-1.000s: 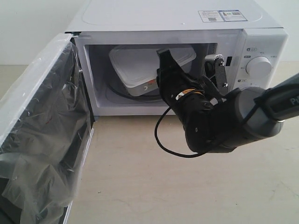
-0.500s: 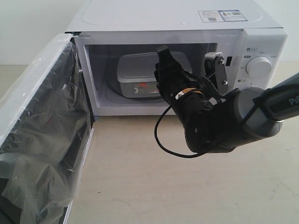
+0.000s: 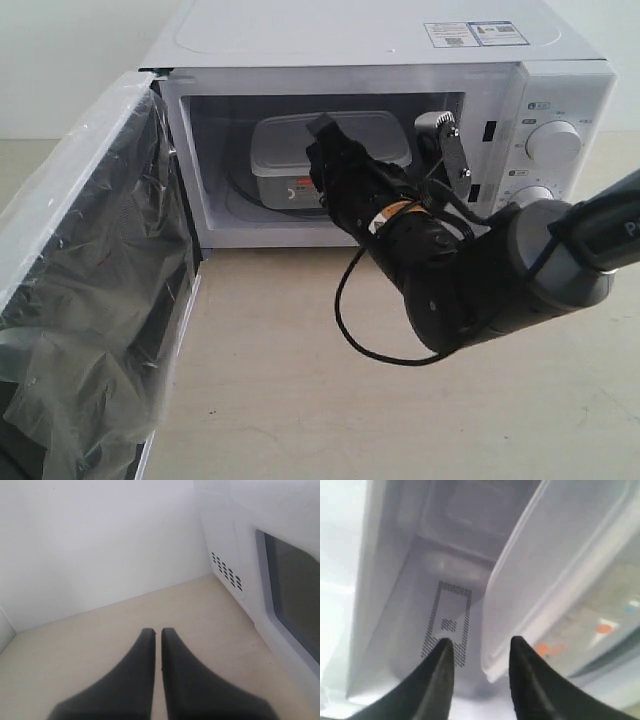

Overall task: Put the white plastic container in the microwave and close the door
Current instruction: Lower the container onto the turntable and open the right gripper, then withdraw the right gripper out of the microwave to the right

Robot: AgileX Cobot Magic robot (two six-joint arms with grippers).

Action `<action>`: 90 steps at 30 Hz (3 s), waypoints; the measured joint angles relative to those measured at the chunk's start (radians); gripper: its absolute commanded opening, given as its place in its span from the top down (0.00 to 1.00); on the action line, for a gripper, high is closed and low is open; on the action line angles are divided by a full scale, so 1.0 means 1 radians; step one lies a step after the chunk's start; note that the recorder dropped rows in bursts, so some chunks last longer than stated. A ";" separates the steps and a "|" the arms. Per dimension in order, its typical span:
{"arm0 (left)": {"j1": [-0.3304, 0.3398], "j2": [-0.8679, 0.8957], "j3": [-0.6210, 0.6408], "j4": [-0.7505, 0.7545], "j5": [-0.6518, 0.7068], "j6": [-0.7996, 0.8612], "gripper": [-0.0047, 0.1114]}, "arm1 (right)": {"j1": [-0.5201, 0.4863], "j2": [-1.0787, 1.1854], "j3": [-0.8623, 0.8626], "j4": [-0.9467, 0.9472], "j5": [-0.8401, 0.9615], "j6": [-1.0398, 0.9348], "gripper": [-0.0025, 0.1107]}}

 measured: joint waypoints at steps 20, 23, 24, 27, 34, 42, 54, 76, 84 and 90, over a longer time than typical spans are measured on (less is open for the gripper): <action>0.000 0.000 0.000 0.000 0.000 0.000 0.92 | 0.000 -0.167 0.240 -0.254 0.010 -0.679 0.98; 0.000 0.000 0.000 0.000 0.000 0.000 0.92 | 0.000 -0.168 0.240 -0.229 0.047 -0.791 0.98; 0.000 0.000 0.000 0.000 0.000 0.000 0.92 | 0.000 -0.168 0.237 -0.207 0.063 -0.826 0.98; 0.000 0.000 0.000 0.000 0.000 0.000 0.92 | 0.000 -0.160 0.207 -0.138 0.086 -0.900 0.98; 0.000 0.000 0.000 0.000 0.000 0.000 0.92 | 0.000 -0.076 0.100 -0.093 0.091 -0.941 0.98; 0.000 0.000 0.000 0.000 0.000 0.000 0.92 | 0.000 0.020 0.020 -0.050 0.087 -0.959 0.98; 0.000 0.000 0.000 0.000 0.000 0.000 0.92 | -0.044 0.118 -0.139 0.011 0.108 -1.001 0.98; 0.000 0.000 0.000 0.000 0.000 0.000 0.92 | -0.033 -0.097 0.148 0.018 0.113 -0.942 0.98; 0.000 0.000 0.000 0.000 0.000 0.000 0.92 | 0.089 -0.442 0.377 0.044 0.297 -0.881 0.98; 0.000 0.000 0.000 0.000 0.000 0.000 0.92 | 0.116 -0.676 0.422 0.053 0.519 -0.870 0.98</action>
